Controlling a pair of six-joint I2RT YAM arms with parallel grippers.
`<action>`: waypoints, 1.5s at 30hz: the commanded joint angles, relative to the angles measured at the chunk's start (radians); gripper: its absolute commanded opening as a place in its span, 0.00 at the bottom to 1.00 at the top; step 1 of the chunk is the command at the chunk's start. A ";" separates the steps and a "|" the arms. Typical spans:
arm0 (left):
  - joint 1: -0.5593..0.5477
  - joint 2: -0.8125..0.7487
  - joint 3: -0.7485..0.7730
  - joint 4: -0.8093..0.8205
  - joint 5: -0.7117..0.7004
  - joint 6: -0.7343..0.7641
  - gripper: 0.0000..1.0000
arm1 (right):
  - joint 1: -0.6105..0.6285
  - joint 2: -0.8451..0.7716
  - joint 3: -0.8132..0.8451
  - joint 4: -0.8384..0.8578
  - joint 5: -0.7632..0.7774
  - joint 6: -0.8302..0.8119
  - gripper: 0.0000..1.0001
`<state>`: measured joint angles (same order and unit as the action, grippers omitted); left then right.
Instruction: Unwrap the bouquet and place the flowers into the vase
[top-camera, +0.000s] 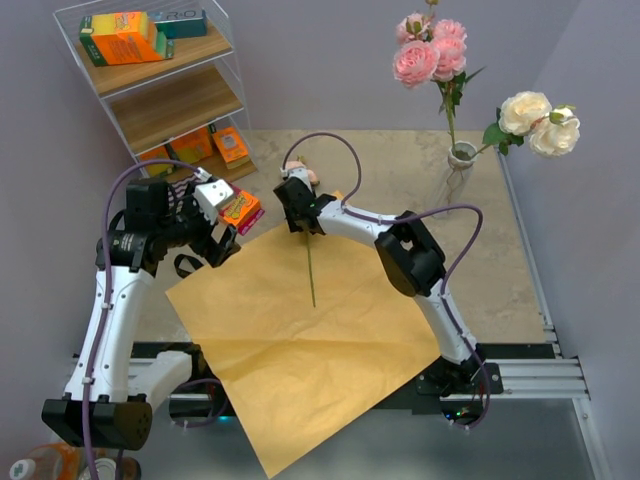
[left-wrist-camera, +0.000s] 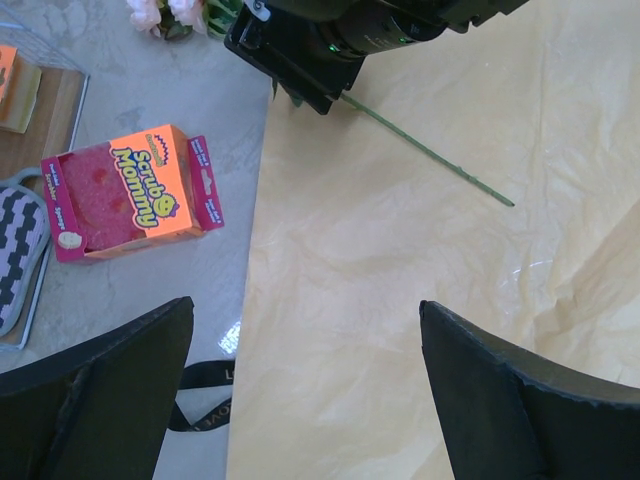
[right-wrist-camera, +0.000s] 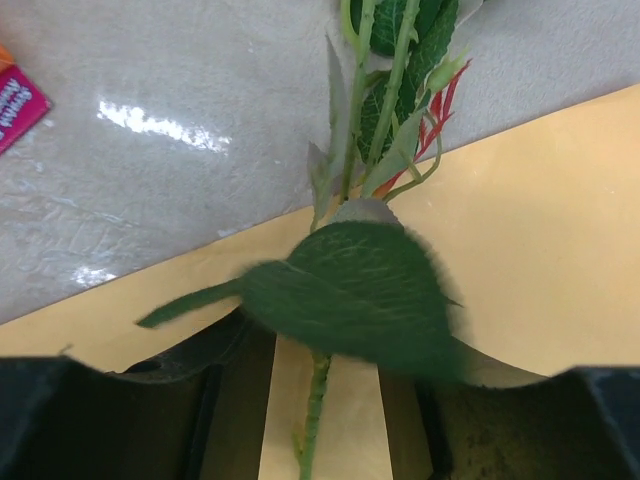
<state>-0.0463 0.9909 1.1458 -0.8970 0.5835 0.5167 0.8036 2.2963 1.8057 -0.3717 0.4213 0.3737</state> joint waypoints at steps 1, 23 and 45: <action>0.005 -0.011 -0.023 0.046 -0.001 0.014 0.99 | -0.014 0.015 0.024 0.000 -0.019 0.005 0.45; 0.005 -0.026 0.011 0.033 -0.031 -0.012 0.99 | -0.015 -0.457 -0.080 0.183 0.027 -0.148 0.00; 0.005 0.021 -0.006 0.101 0.025 -0.034 0.99 | -0.090 -1.172 -0.714 1.732 0.177 -1.300 0.00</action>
<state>-0.0463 0.9897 1.1198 -0.8421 0.5751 0.4904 0.7712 1.0576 1.0966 1.0435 0.5163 -0.6937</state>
